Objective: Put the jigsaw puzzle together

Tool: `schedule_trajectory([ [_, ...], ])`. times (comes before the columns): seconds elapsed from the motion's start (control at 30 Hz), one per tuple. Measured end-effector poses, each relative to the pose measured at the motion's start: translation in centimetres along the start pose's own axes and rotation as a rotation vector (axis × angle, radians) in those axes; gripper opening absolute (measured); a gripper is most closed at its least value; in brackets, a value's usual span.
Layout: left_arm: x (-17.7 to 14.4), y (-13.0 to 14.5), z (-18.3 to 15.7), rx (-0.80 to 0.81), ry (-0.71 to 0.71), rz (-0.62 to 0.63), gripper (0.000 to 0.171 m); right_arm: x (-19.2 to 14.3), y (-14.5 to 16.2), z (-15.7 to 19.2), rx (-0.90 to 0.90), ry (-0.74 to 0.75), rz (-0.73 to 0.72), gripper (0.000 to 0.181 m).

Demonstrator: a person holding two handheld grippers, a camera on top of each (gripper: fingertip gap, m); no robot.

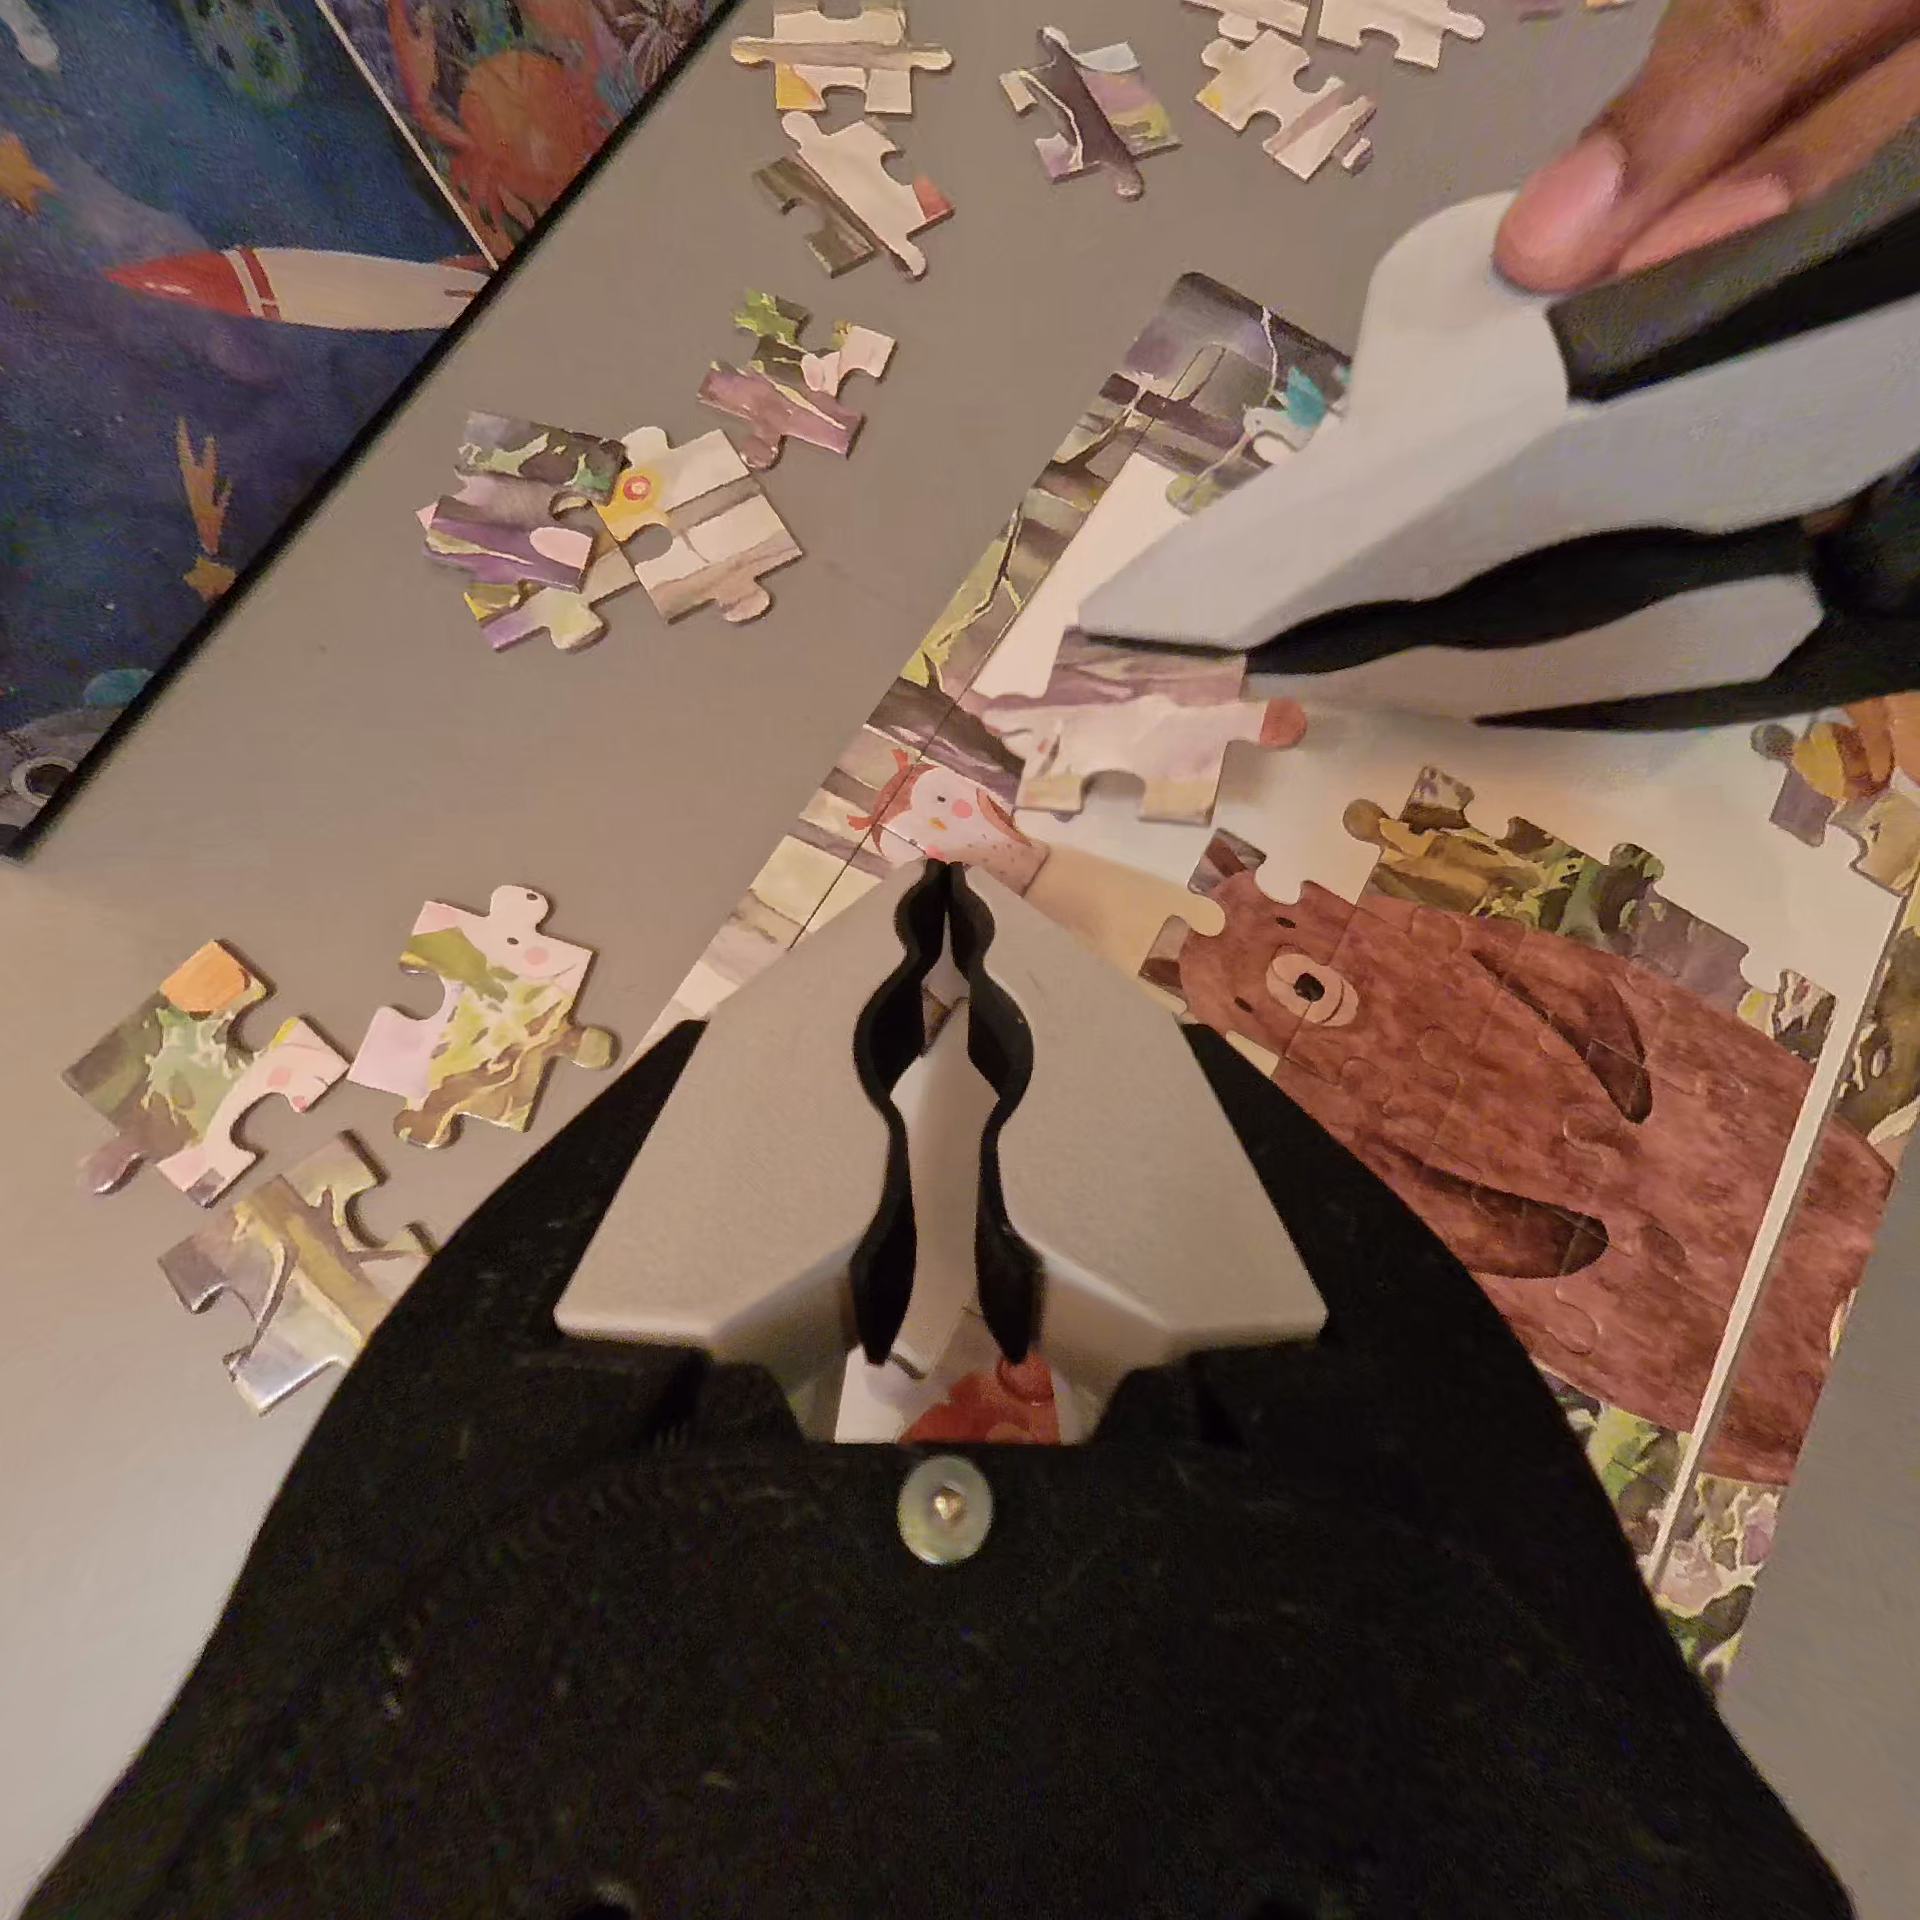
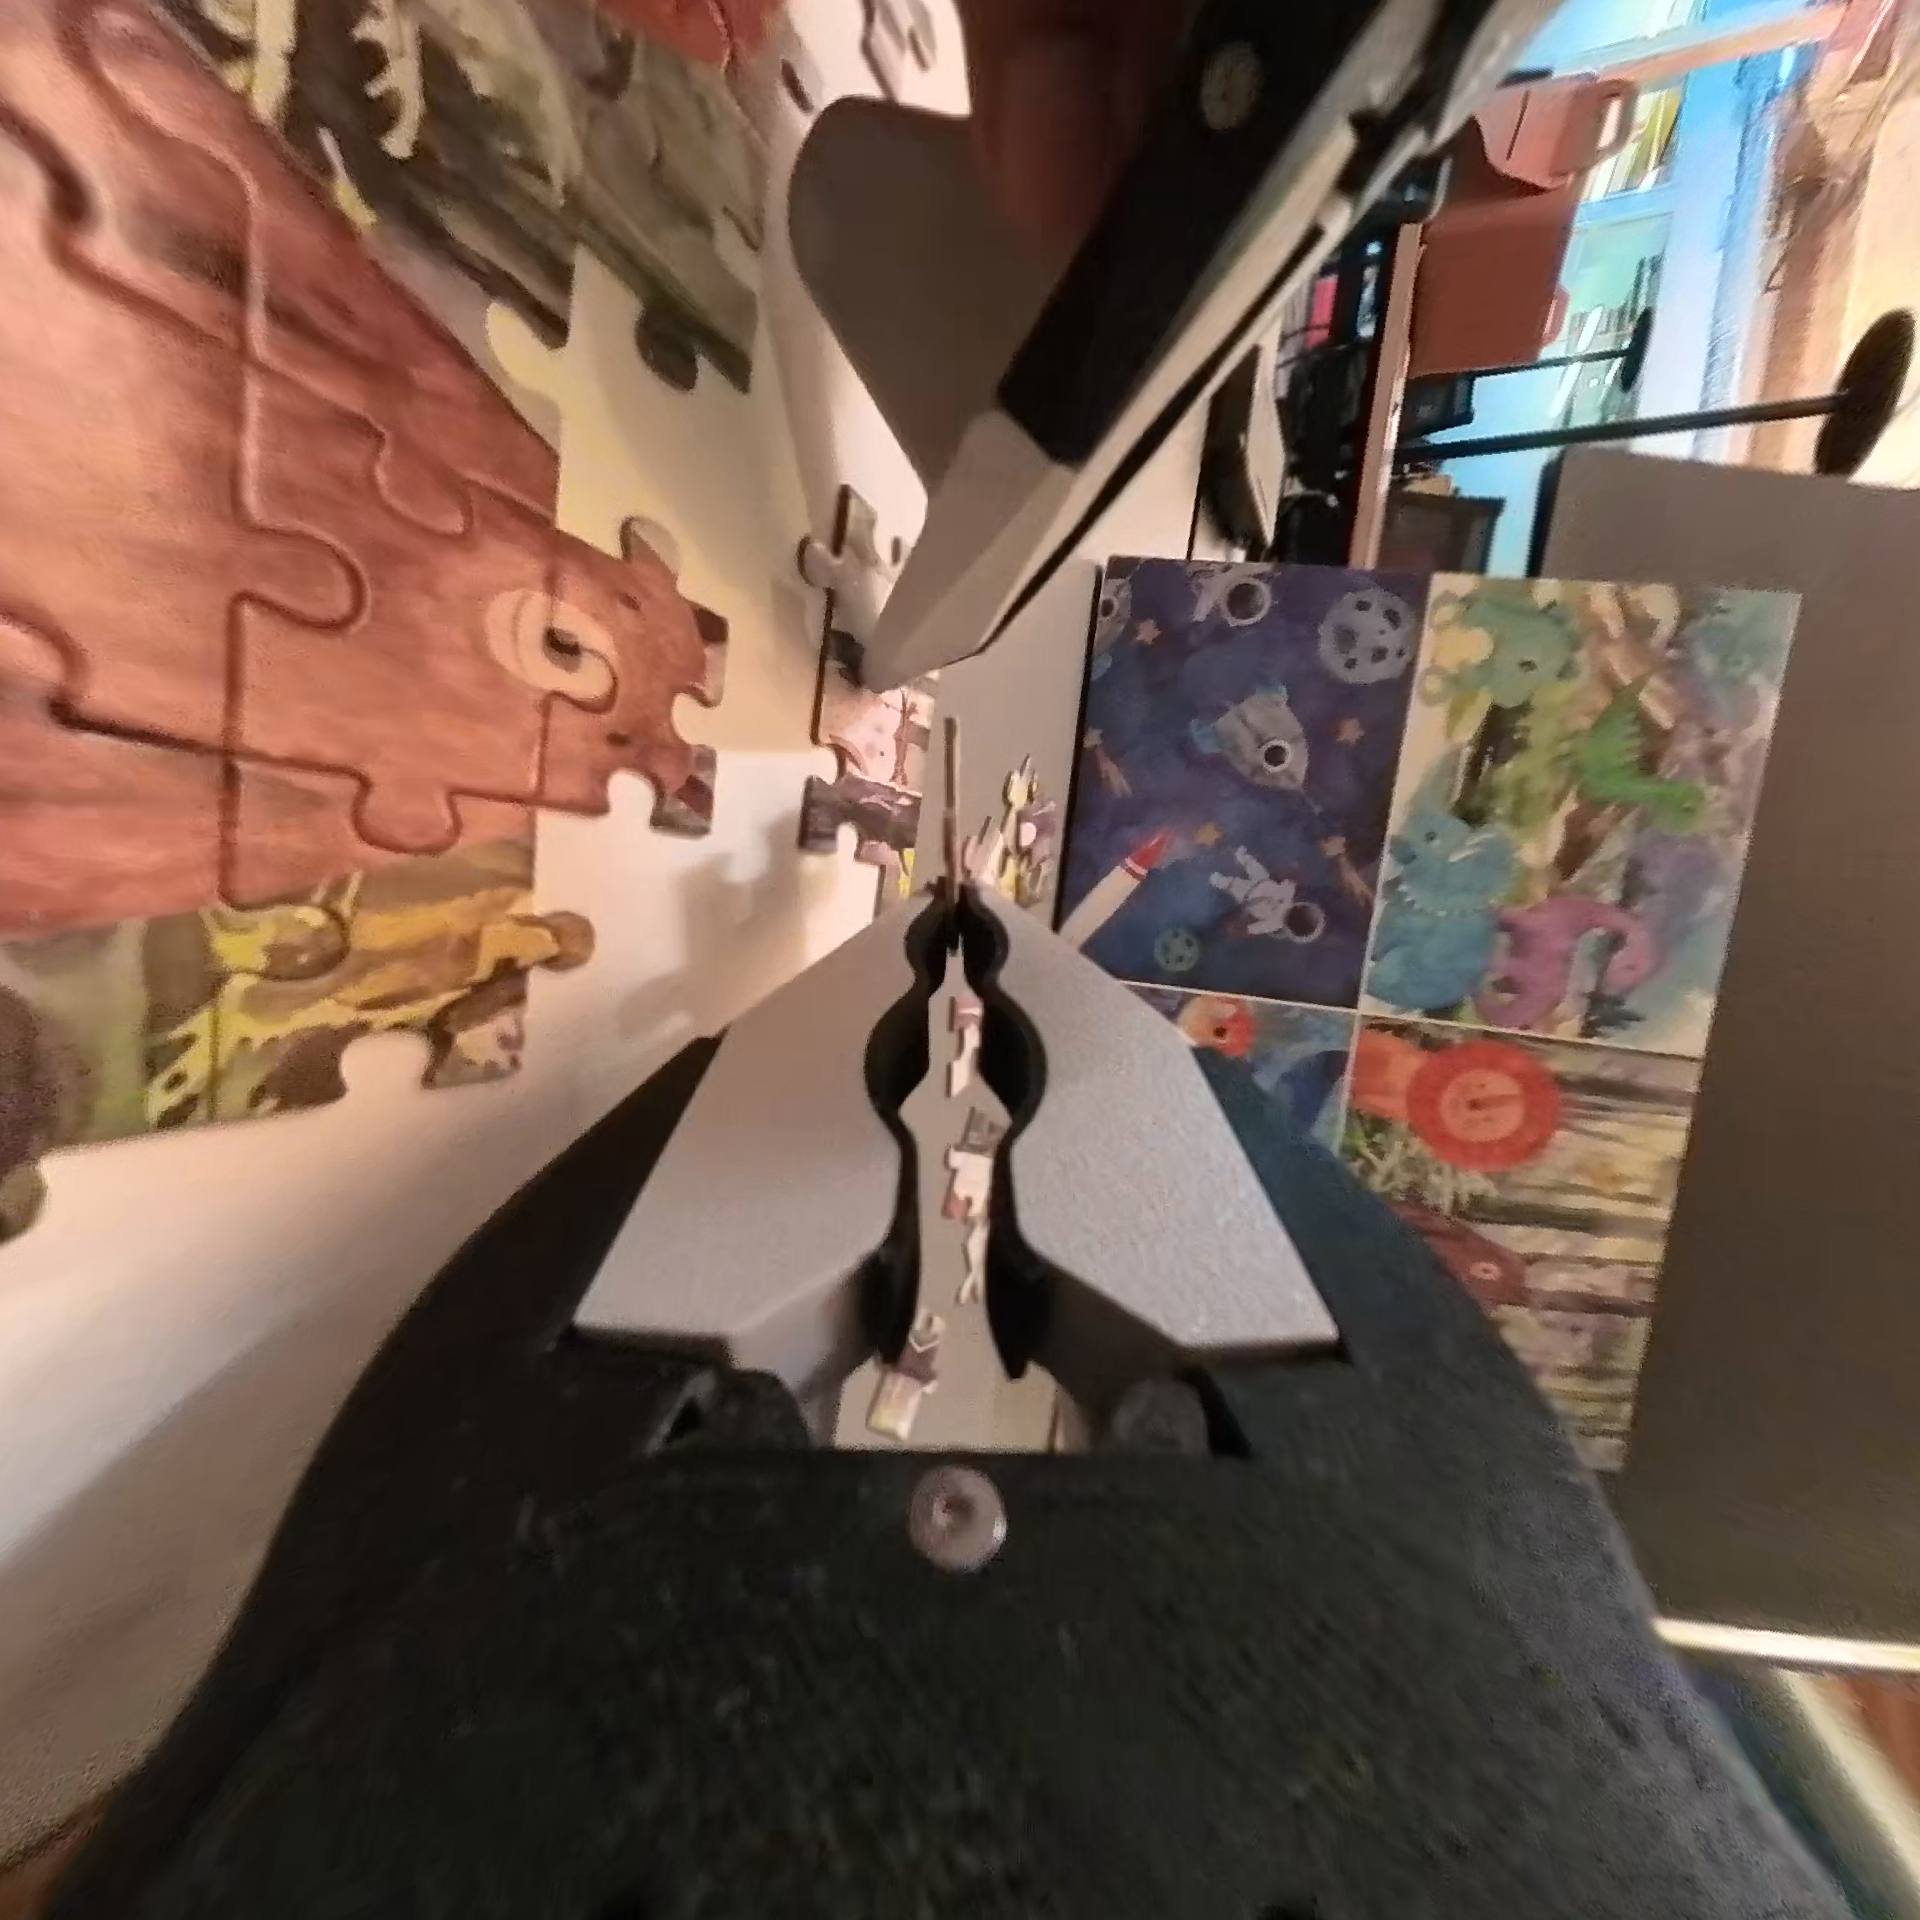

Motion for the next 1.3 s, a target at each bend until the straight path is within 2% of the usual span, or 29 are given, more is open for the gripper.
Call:
schedule_trajectory([
  [0.27, -1.1, -0.5, 0.0, 0.003, -0.037, -0.065, 0.003, 0.0, -0.2, 0.1, -0.031, 0.021, 0.050, 0.000],
  [0.4, -1.4, -0.4, -0.4, -0.040, 0.106, -0.128, 0.031, 0.1, -0.5, 0.5, -0.052, 0.019, 0.069, 0.000],
  [0.5, -1.2, -0.1, -0.3, -0.087, 0.181, -0.127, 0.040, 0.2, -0.8, 0.9, -0.088, 0.015, 0.084, 0.000],
  [0.83, -1.1, 0.1, -0.1, -0.040, 0.103, -0.081, 0.039, 0.2, -0.4, 0.5, -0.085, 0.040, 0.118, 0.000],
  [0.97, -1.8, 0.2, 0.4, -0.070, 0.093, -0.129, 0.038, -0.8, 2.5, -2.3, 0.005, 0.143, 0.215, 0.000],
  [1.07, -2.5, 0.3, 0.9, -0.078, 0.062, -0.148, 0.037, -1.7, 6.9, -4.6, 0.144, 0.205, 0.340, 0.000],
  [1.17, -3.3, 0.6, 1.7, -0.069, -0.001, -0.146, 0.036, -2.2, 10.7, -5.3, 0.266, 0.184, 0.418, 0.000],
  [1.3, -4.5, 1.6, 3.4, -0.083, -0.071, -0.142, 0.031, -2.3, 11.5, -5.0, 0.284, 0.148, 0.412, 0.000],
])
Point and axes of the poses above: each gripper's, where its closed fingertips meet, x out along the fingers, y out of its underside, z = x × y across the jaws, the point moved 10 cm from there along -x, back along the fingers, and after that the axes turned 13 degrees about x, right-handed, at the moved point
